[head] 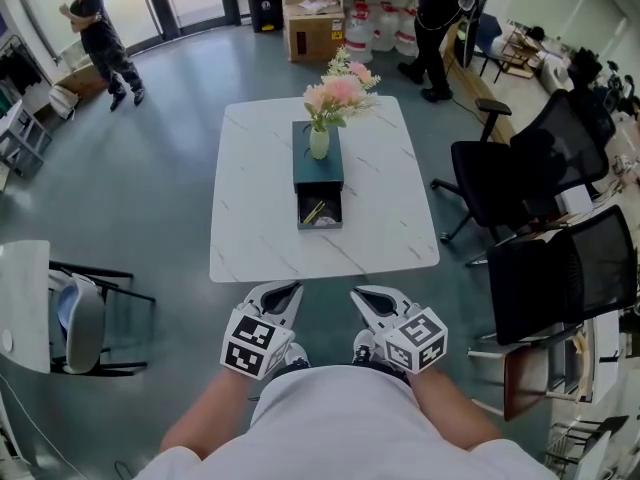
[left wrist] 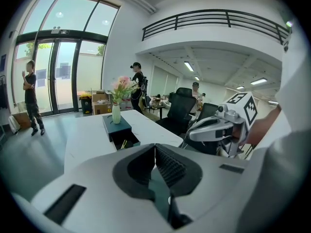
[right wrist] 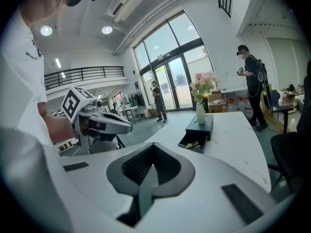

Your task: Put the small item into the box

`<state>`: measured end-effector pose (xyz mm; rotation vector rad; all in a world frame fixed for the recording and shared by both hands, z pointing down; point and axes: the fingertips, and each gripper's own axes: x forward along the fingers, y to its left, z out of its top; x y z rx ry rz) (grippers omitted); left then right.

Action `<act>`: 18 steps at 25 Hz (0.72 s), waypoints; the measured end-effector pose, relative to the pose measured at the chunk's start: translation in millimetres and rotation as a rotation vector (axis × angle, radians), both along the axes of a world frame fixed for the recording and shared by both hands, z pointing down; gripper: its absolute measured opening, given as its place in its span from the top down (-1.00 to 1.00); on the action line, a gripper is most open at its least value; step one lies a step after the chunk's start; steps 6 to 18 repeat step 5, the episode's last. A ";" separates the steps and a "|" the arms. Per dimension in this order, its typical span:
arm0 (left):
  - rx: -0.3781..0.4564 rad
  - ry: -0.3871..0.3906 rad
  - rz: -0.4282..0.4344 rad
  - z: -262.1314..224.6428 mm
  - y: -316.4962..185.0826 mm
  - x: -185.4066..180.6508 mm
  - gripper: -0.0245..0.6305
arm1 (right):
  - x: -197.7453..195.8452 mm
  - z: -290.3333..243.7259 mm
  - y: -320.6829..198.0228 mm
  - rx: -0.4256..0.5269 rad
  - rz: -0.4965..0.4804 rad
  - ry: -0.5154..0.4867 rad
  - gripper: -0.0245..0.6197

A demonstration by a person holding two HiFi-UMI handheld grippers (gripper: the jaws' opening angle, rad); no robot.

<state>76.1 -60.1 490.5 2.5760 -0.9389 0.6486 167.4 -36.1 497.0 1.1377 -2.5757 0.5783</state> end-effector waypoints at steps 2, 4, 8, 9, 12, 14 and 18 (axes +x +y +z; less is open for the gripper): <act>-0.002 0.001 -0.001 -0.2 0.9 -1.6 0.87 | -1.9 0.2 0.7 -0.004 -0.001 0.000 0.88; -0.002 0.002 -0.001 -0.5 1.6 -3.1 0.88 | -3.8 0.8 1.3 -0.009 -0.002 0.001 0.88; -0.002 0.002 -0.001 -0.6 2.0 -3.9 0.88 | -4.8 1.2 1.6 -0.011 -0.002 0.001 0.88; -0.002 0.002 -0.001 -0.6 2.0 -3.9 0.88 | -4.8 1.2 1.6 -0.011 -0.002 0.001 0.88; -0.002 0.002 -0.001 -0.6 2.0 -3.9 0.88 | -4.8 1.2 1.6 -0.011 -0.002 0.001 0.88; -0.002 0.002 -0.001 -0.6 2.0 -3.9 0.88 | -4.8 1.2 1.6 -0.011 -0.002 0.001 0.88; -0.002 0.002 -0.001 -0.6 2.0 -3.9 0.88 | -4.8 1.2 1.6 -0.011 -0.002 0.001 0.88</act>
